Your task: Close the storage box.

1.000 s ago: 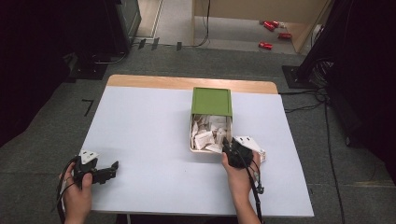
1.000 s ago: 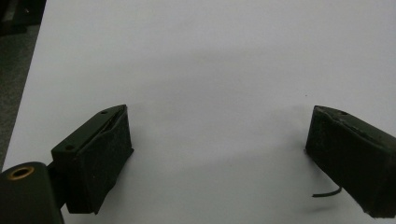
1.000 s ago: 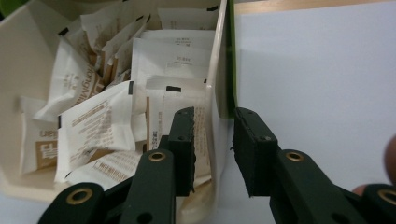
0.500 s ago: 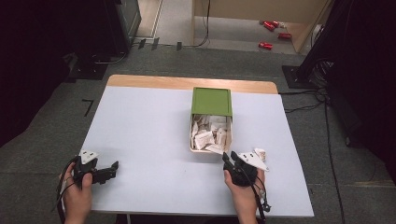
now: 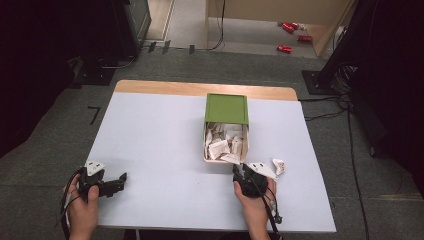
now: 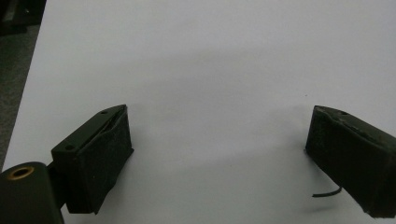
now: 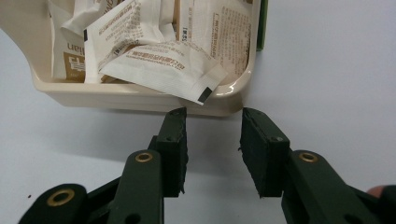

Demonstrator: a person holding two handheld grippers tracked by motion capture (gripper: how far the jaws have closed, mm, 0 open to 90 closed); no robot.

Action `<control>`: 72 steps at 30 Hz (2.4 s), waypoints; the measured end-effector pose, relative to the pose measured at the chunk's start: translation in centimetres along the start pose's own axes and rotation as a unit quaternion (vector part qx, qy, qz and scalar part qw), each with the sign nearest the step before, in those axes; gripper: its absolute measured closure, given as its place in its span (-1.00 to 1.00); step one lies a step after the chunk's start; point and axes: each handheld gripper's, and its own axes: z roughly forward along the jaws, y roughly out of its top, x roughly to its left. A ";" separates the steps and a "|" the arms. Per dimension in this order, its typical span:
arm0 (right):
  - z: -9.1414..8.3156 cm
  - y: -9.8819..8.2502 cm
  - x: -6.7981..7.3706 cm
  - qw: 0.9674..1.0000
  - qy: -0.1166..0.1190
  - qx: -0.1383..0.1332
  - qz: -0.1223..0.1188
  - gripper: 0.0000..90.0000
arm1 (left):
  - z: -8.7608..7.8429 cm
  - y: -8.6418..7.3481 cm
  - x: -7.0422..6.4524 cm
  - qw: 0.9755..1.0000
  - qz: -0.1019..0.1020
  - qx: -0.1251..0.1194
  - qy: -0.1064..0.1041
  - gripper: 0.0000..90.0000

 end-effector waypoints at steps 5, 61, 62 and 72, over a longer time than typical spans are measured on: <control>-0.1 0.7 0.1 1.000 -0.001 -0.004 -0.001 0.39 | 0.0 0.0 0.0 1.000 0.000 0.000 0.000 -0.84; 4.3 4.4 -0.4 1.000 -0.023 -0.002 0.008 0.41 | 0.0 0.0 0.0 1.000 0.000 0.000 0.000 -0.84; 4.2 4.4 -0.5 1.000 -0.020 -0.003 0.007 0.39 | 0.0 0.0 0.0 1.000 0.000 0.000 0.000 -0.84; 2.1 5.1 -1.3 1.000 -0.019 -0.018 -0.018 -0.09 | 0.0 0.0 0.0 1.000 0.000 0.000 0.000 -0.84</control>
